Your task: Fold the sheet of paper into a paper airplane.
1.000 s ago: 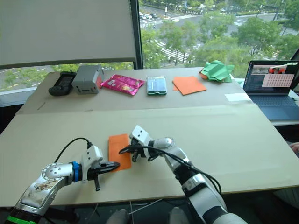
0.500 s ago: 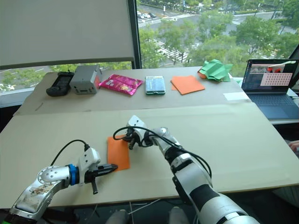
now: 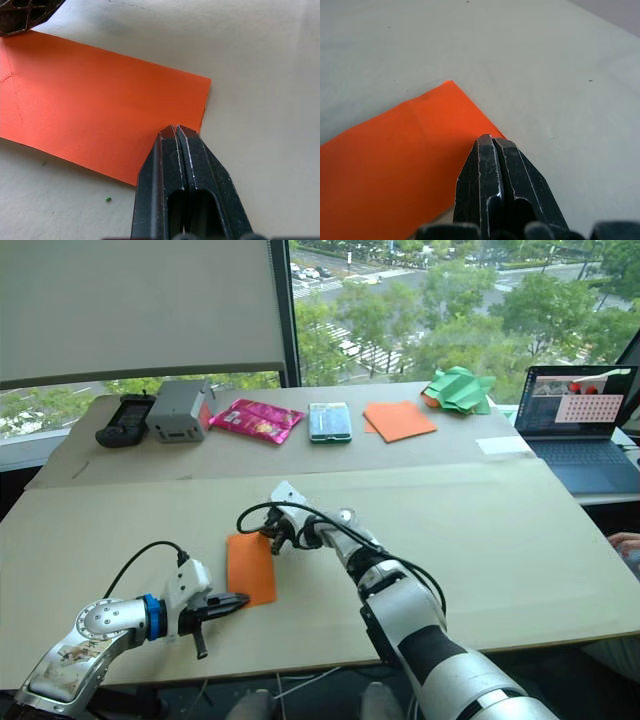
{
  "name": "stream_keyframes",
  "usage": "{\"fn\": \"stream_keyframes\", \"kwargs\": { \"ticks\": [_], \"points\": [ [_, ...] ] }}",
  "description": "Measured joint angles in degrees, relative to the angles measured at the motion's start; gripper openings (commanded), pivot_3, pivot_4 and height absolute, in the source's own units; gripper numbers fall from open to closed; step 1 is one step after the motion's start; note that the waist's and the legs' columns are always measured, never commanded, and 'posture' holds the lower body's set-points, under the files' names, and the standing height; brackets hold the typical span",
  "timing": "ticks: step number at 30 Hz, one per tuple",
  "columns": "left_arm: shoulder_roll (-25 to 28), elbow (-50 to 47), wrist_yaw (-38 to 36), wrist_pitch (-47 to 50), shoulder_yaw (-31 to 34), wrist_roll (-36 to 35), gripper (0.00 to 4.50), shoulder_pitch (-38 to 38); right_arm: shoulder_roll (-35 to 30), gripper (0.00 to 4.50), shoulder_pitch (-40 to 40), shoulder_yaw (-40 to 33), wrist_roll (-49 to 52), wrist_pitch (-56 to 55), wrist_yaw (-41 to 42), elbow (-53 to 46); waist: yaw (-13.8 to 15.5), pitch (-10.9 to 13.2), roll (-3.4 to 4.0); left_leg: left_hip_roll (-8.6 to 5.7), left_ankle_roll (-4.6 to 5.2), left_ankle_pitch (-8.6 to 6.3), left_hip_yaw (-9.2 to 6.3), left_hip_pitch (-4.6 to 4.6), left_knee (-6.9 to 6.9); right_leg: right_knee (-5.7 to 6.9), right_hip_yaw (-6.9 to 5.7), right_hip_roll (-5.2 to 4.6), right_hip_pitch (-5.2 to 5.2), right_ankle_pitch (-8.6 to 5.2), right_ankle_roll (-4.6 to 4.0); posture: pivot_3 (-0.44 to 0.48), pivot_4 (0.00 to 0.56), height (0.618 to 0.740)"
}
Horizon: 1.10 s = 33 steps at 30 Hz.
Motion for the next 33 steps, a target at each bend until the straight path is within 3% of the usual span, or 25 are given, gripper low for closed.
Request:
{"fn": "stream_keyframes", "kwargs": {
  "ticks": [9,20,33],
  "points": [
    [0.23,0.03,-0.16,0.57,0.01,0.01,0.03,-0.18,-1.74,0.03,10.15,2.4,-1.43,-0.07,6.6,-13.37,0.17,-0.02,-0.02,0.0,-0.01,-0.01,-0.01,0.11,0.02,0.29,0.02,0.0,-0.01,-0.13,-0.11,0.0,0.15,0.706],
    [0.31,0.94,-1.06,1.18,-0.76,0.1,0.03,-1.64,-9.33,0.03,28.53,7.78,-1.02,10.08,10.35,-44.7,1.21,-0.21,-0.04,0.0,-0.46,-0.28,0.02,0.24,0.12,0.27,0.01,-0.03,0.02,-0.31,-0.03,0.0,0.15,0.706],
    [0.33,2.66,-2.47,1.01,-1.07,0.16,0.03,-2.98,-17.5,0.03,35.83,14.85,-1.66,16.59,10.78,-62.46,1.7,-0.33,-0.02,-0.01,-0.5,-0.3,0.04,0.31,0.12,0.19,-0.01,-0.08,0.02,-0.34,-0.04,0.0,0.15,0.706]
  ]
}}
